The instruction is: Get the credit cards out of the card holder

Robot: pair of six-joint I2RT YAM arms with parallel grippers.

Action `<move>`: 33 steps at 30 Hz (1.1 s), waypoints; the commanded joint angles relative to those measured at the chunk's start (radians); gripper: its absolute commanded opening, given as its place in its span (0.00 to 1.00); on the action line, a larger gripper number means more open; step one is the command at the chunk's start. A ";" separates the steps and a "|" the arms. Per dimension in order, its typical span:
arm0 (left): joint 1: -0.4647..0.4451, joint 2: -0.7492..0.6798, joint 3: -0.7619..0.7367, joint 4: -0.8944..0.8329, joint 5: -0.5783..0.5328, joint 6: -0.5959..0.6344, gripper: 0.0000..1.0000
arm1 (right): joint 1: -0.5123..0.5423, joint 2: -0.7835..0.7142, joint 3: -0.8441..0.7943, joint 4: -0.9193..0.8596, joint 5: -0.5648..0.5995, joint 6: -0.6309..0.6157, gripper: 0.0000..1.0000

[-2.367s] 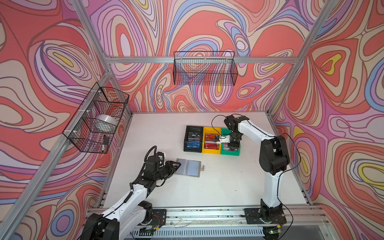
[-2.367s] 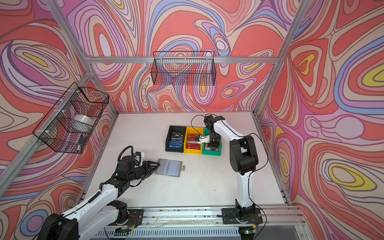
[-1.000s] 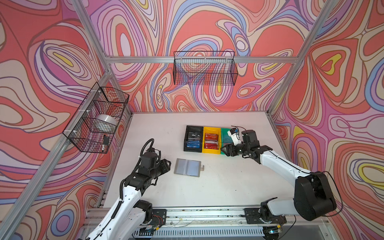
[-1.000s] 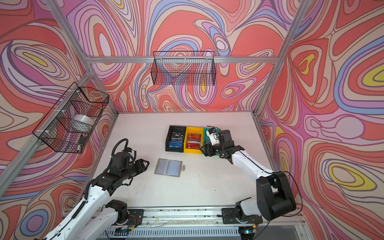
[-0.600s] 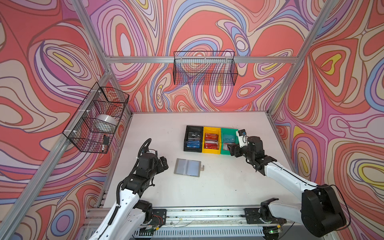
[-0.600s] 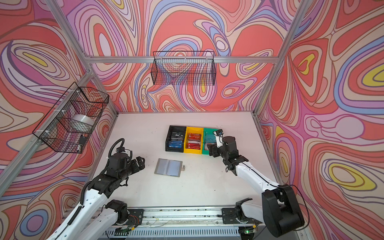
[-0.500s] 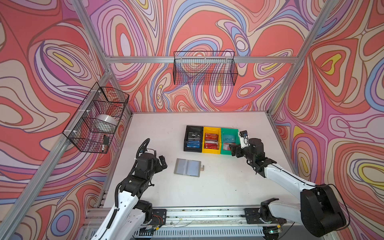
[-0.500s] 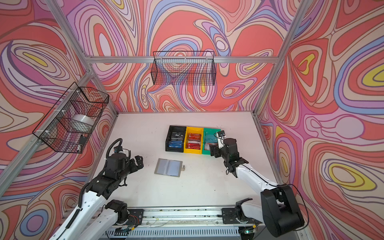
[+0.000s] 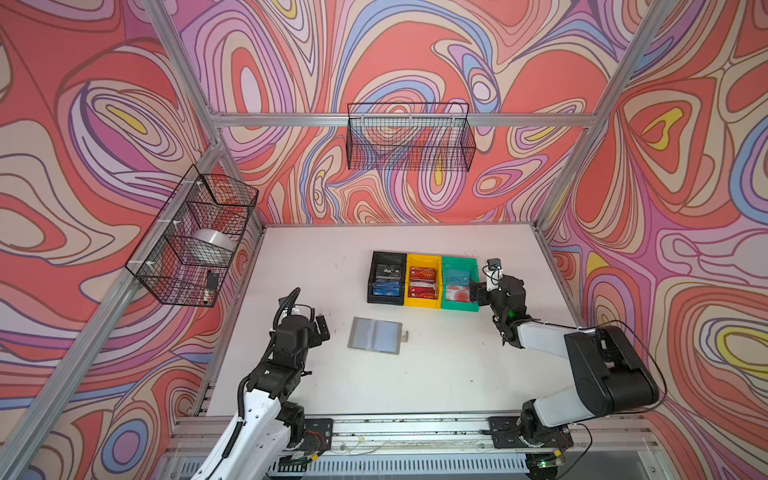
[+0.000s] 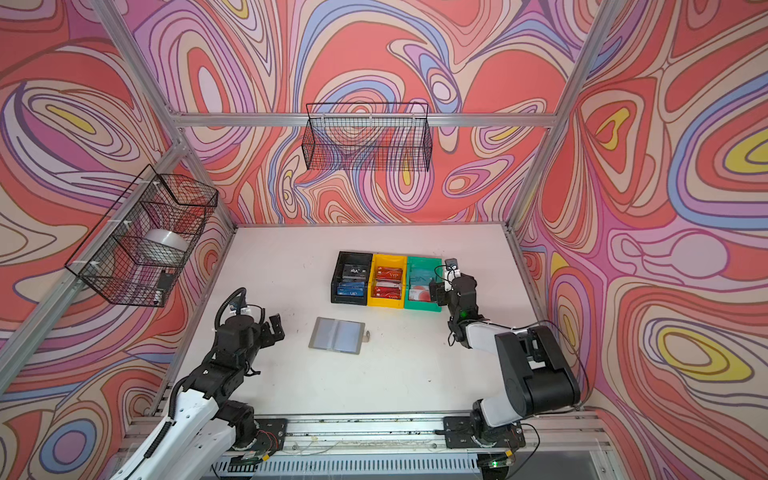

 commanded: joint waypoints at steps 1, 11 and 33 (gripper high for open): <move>0.012 0.006 -0.029 0.159 -0.041 0.092 1.00 | -0.021 0.075 -0.019 0.156 -0.029 0.005 0.93; 0.044 0.103 -0.112 0.459 -0.037 0.242 1.00 | -0.079 0.113 0.074 0.025 -0.108 0.049 0.94; 0.226 0.594 -0.144 1.048 0.211 0.272 1.00 | -0.091 0.166 -0.128 0.448 -0.092 0.067 0.94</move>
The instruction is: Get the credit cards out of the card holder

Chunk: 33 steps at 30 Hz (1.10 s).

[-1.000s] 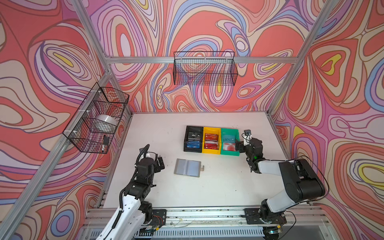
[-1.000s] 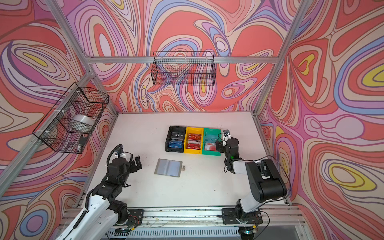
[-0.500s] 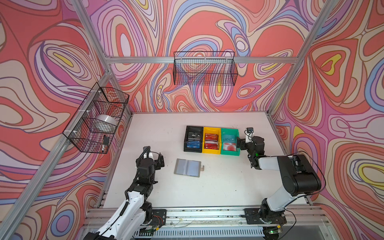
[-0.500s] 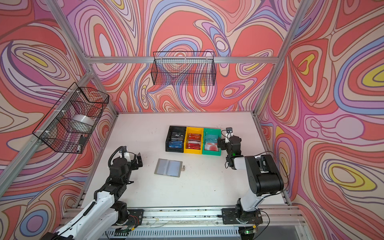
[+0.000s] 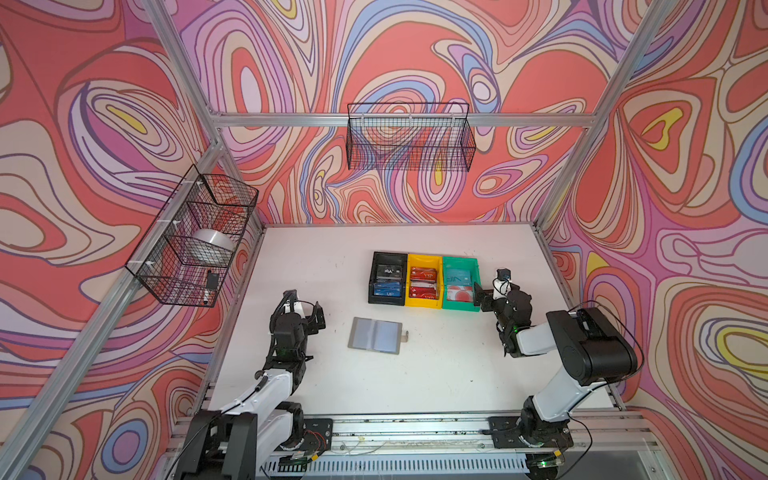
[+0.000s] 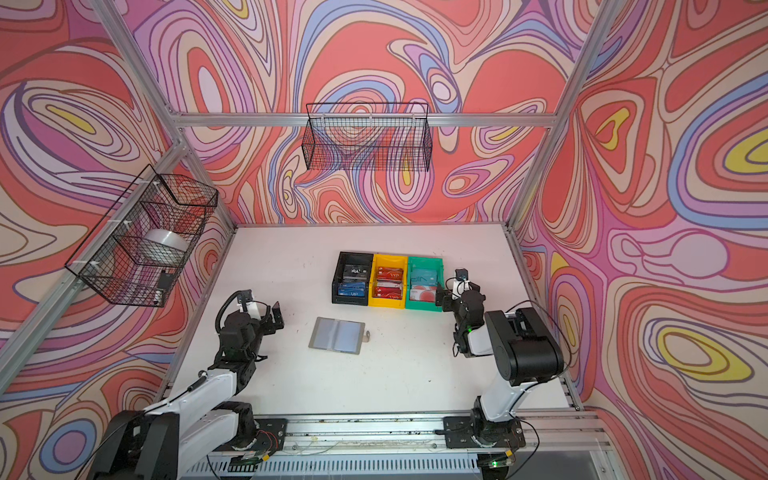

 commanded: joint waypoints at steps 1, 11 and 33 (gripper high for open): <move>0.018 0.120 0.060 0.196 0.078 0.026 1.00 | -0.012 0.011 0.008 0.033 0.010 0.008 0.94; 0.041 0.373 0.162 0.242 0.132 0.056 1.00 | -0.023 0.013 0.025 0.002 -0.006 0.016 0.95; 0.040 0.395 0.183 0.243 0.095 0.047 1.00 | -0.051 0.015 0.080 -0.095 0.057 0.067 0.98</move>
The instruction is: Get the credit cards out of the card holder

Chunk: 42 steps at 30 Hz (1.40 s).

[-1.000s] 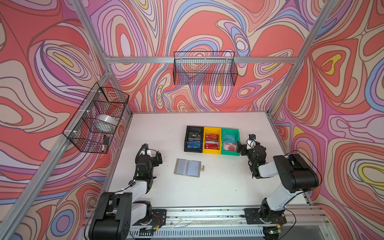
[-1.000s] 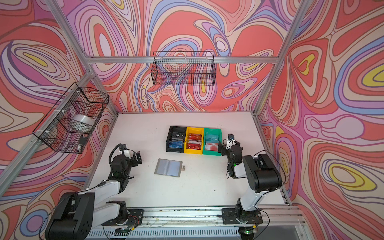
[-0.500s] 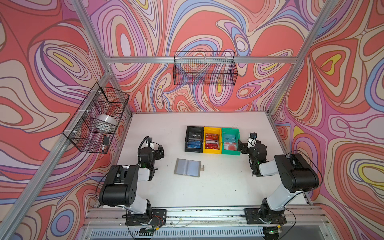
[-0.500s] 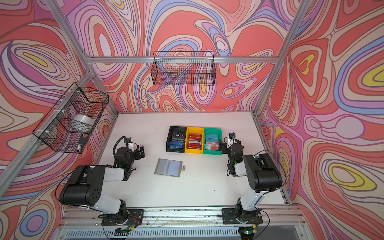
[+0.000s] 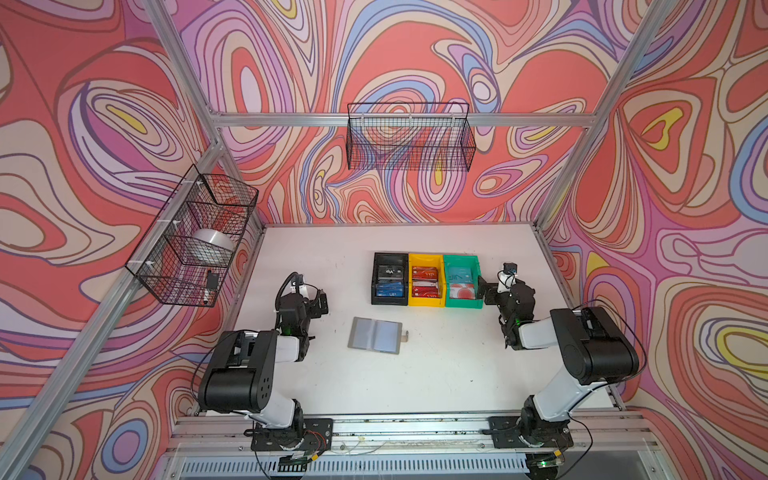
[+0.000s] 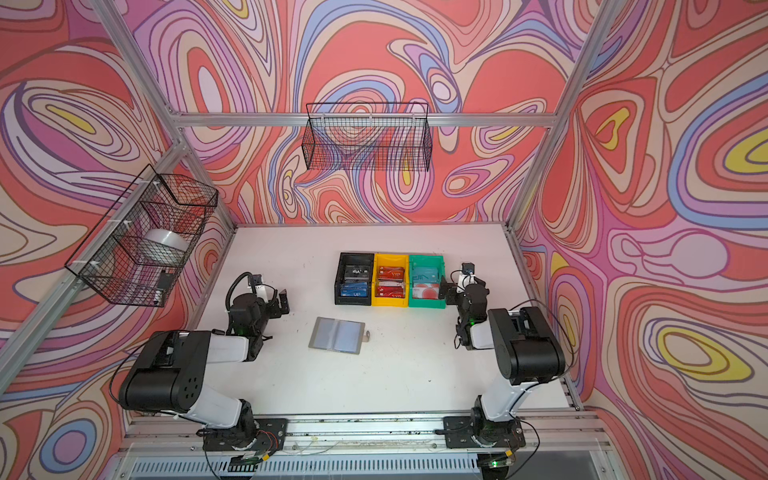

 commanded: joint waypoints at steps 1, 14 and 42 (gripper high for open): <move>0.006 0.002 0.013 0.025 -0.005 0.006 1.00 | -0.009 0.014 0.015 -0.021 0.050 0.013 0.98; 0.007 0.001 0.014 0.025 -0.005 0.006 1.00 | -0.009 0.017 0.023 -0.038 0.040 0.016 0.98; 0.006 0.002 0.013 0.025 -0.005 0.005 1.00 | -0.009 0.017 0.023 -0.040 0.036 0.018 0.98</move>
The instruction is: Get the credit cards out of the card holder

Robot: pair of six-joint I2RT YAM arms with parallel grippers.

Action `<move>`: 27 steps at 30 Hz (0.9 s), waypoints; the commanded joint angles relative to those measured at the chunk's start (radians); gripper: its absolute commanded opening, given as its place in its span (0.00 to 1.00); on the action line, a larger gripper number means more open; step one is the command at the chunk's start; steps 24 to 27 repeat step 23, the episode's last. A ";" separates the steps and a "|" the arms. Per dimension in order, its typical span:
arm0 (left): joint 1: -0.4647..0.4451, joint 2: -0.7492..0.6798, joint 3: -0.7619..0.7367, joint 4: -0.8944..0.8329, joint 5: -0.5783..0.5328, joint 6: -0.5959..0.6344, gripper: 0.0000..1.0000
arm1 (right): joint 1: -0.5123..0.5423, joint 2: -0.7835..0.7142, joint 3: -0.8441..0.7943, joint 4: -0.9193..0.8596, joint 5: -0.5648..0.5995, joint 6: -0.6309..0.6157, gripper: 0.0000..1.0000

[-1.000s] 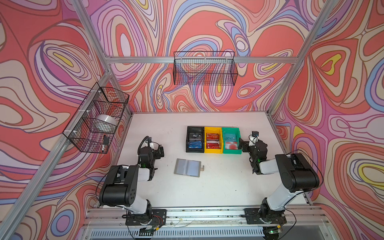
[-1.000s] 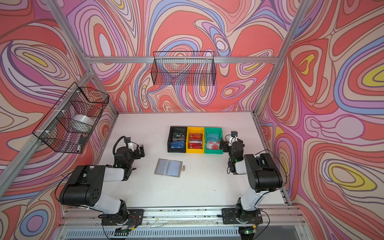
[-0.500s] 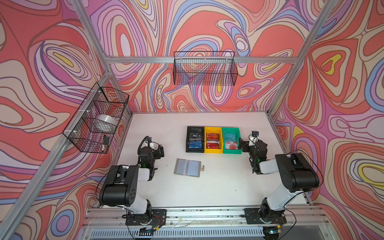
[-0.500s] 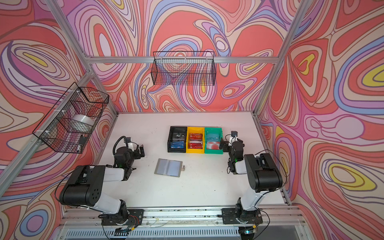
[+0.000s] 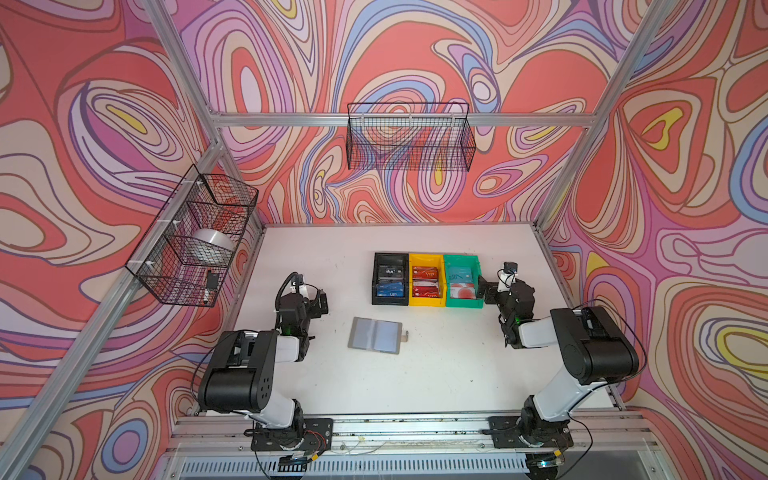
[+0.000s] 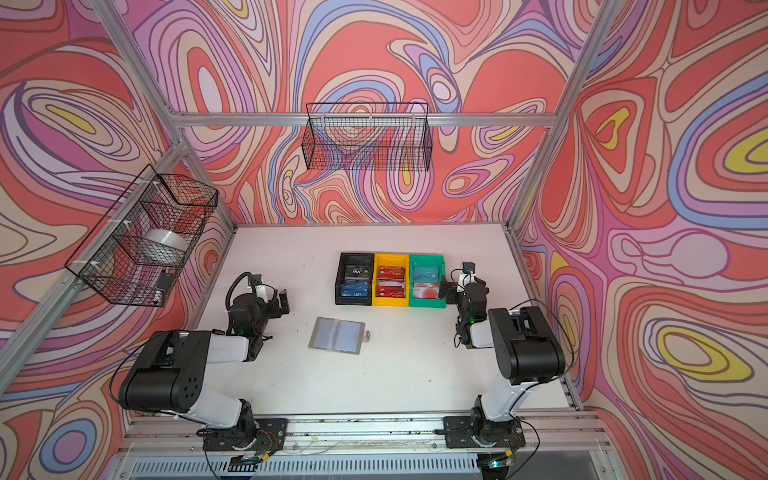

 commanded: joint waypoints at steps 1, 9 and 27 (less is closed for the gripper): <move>0.007 0.003 0.013 0.025 -0.005 0.006 1.00 | -0.009 0.016 0.011 -0.017 0.032 0.006 0.98; 0.006 0.002 0.013 0.025 -0.005 0.006 1.00 | -0.009 0.016 0.011 -0.016 0.032 0.006 0.98; 0.006 0.001 0.013 0.024 -0.005 0.006 1.00 | -0.009 0.014 0.007 -0.008 0.036 0.004 0.98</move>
